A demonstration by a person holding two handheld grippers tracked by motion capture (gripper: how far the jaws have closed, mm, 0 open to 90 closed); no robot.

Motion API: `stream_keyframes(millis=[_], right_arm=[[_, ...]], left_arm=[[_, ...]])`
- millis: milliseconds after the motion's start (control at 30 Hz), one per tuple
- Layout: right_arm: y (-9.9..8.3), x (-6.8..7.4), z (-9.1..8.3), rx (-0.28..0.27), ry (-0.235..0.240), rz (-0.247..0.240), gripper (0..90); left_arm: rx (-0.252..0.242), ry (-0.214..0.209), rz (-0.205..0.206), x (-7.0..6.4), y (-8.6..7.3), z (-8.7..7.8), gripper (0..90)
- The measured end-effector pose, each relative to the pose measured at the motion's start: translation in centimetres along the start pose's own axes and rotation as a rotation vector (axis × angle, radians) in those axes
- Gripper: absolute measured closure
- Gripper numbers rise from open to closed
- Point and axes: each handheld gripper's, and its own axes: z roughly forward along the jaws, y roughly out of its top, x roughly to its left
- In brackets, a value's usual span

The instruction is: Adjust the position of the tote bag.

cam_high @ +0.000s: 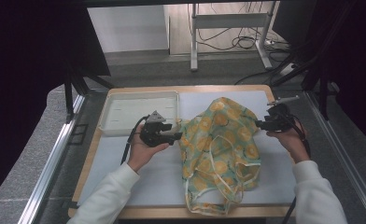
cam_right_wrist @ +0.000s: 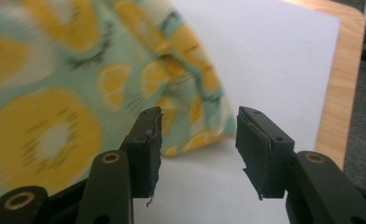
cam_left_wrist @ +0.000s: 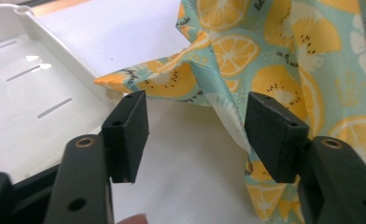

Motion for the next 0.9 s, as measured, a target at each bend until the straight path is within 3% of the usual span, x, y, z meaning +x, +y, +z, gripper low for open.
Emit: stream_keyframes(millis=[567, 900], right_arm=[[-5.2, 2.2, -2.5, -0.004, 0.084, -0.031, 45.4], [-6.8, 2.9, -3.5, -0.039, 0.102, -0.027, 44.9]], left_arm=[[-0.022, -0.011, 0.02, -1.1, -1.2, -2.6, 35.2], [-0.029, -0.012, 0.009, -0.7, -1.8, -3.3, 34.8]])
